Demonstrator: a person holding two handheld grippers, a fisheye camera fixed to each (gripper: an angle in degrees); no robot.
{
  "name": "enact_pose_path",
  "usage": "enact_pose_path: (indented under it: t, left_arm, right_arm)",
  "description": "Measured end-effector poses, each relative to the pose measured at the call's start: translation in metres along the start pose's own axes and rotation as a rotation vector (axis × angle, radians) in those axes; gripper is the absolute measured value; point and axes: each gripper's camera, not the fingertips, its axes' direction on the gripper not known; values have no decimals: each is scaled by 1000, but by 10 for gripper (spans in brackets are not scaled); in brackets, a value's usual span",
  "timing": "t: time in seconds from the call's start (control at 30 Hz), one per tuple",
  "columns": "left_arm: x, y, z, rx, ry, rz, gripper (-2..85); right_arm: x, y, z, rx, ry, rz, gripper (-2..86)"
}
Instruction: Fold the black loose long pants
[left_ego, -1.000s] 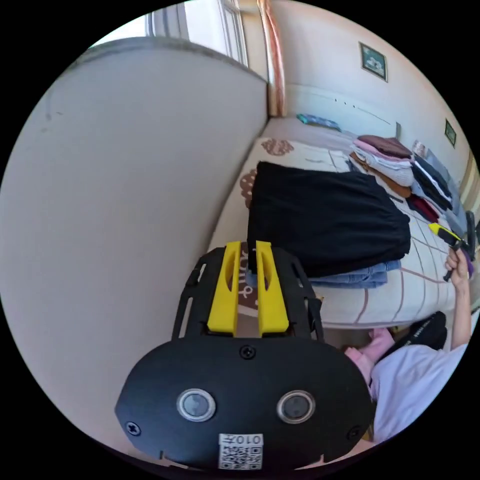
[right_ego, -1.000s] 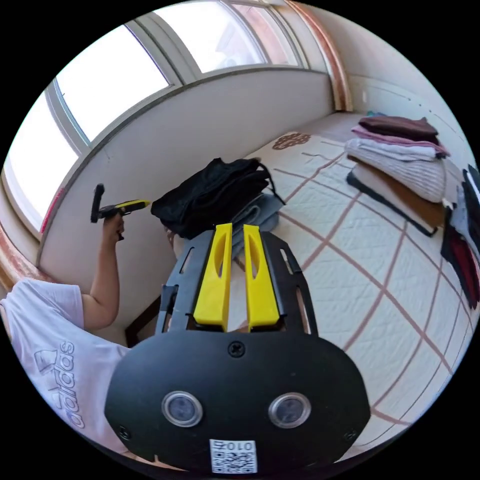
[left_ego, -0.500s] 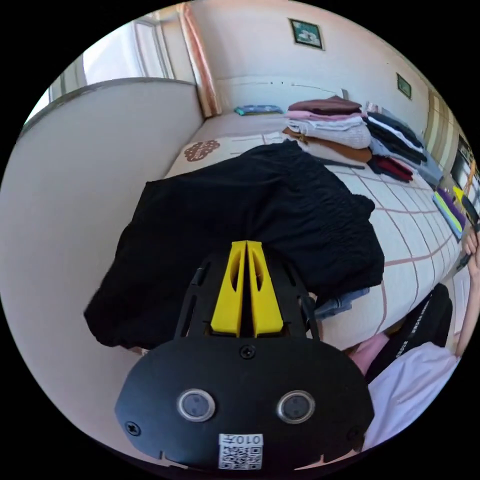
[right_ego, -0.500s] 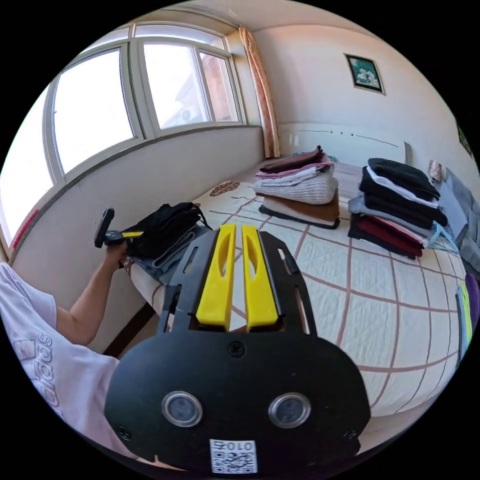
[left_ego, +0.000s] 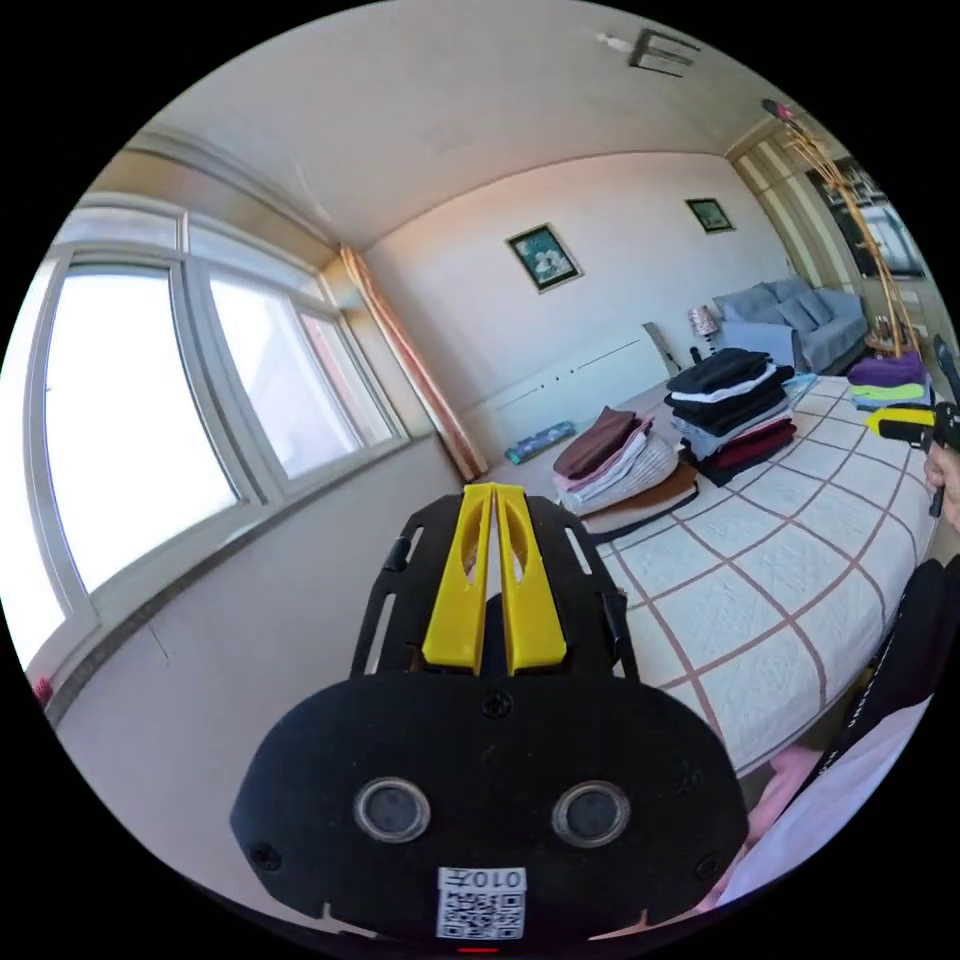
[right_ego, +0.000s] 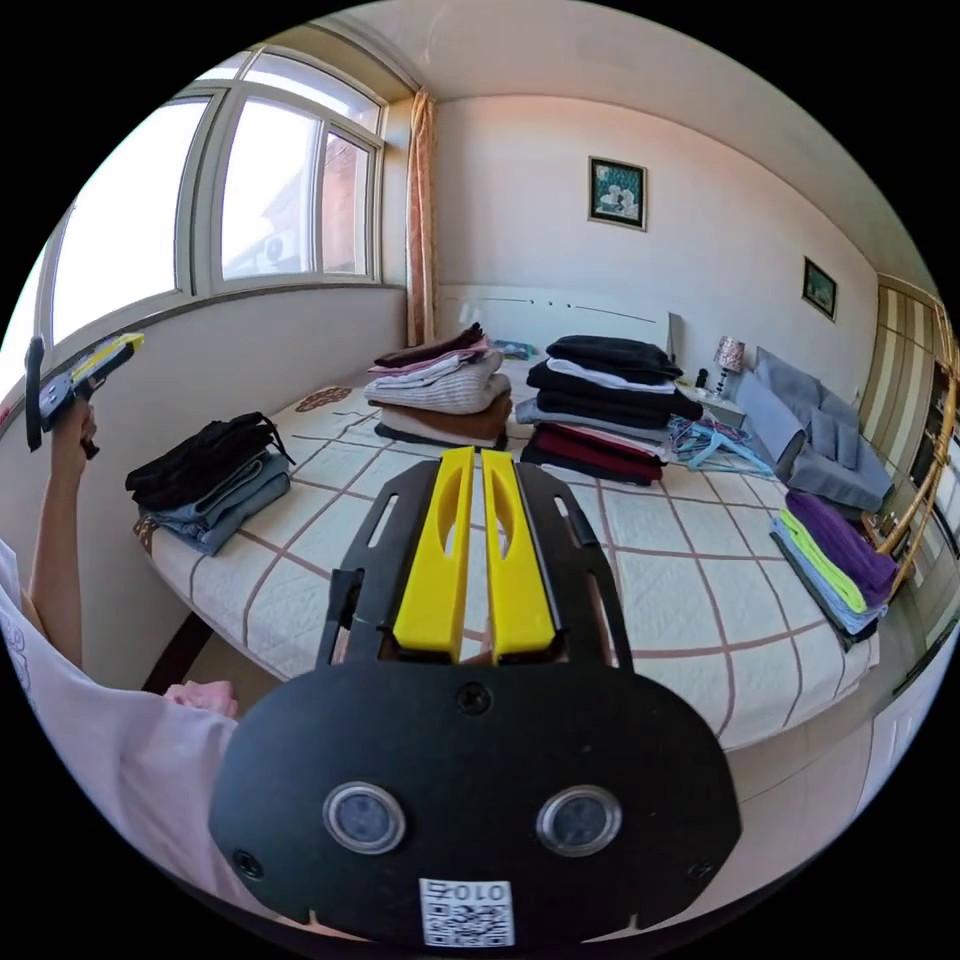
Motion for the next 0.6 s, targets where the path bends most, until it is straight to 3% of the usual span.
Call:
enact_pose_path:
  t: [0.13, 0.37, 0.6]
  left_arm:
    - [80, -47, -20, 189, 95, 44, -2]
    - [214, -102, 16, 271, 684, -27, -2]
    - [282, -128, 30, 228, 707, -103, -2]
  right_arm:
    - [20, 37, -18, 50, 108, 25, 41]
    - [87, 130, -30, 67, 302, 94, 57]
    - [235, 197, -27, -27, 476, 314, 87]
